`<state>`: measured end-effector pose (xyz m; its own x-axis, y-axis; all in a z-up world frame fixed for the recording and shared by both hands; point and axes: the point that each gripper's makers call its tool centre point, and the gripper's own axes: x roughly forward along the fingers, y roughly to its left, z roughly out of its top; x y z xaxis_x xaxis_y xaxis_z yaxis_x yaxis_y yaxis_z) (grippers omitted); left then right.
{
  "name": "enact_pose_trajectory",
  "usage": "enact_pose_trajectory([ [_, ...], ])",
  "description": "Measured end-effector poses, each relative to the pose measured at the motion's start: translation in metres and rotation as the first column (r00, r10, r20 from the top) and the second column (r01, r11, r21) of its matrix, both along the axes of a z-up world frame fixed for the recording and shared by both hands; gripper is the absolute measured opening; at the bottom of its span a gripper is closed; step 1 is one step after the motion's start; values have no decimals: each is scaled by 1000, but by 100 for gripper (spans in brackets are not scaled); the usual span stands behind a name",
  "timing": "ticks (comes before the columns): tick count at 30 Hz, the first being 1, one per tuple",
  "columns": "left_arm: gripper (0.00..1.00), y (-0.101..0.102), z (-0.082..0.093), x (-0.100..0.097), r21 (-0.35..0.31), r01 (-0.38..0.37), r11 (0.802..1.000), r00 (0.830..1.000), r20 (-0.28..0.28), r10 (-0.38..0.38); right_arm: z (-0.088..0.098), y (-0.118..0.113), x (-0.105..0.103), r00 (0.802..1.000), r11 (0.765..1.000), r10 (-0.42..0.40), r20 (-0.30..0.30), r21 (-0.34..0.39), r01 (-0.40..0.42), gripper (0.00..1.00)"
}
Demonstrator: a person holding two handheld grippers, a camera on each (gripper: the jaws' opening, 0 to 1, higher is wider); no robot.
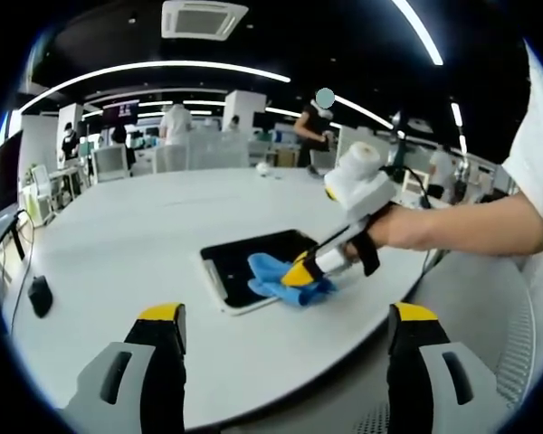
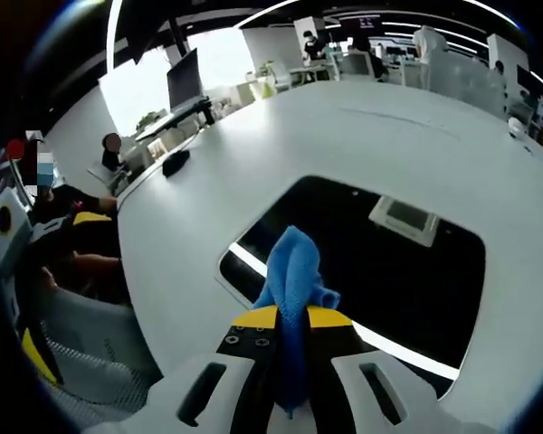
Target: Wipe the mirror surface with the cleaning cloth until all visible marks leave the cleaned area.
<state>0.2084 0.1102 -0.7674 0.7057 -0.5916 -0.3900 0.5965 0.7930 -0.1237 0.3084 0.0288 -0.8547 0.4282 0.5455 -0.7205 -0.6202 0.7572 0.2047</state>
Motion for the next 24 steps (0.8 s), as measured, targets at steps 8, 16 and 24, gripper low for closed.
enact_pose_trajectory([
  [8, 93, 0, 1, 0, -4, 1, 1000, 1000, 0, -1, 1, 2, -1, 1000, 1000, 3, 2, -11, -3, 5],
  [16, 92, 0, 1, 1, -7, 3, 1000, 1000, -2, -3, 1, 2, 1, 1000, 1000, 7, 5, -18, -7, 5],
  [24, 92, 1, 2, 1, -5, -2, 1000, 1000, 2, 2, 2, 1, 4, 1000, 1000, 1, 4, -16, -1, 5],
])
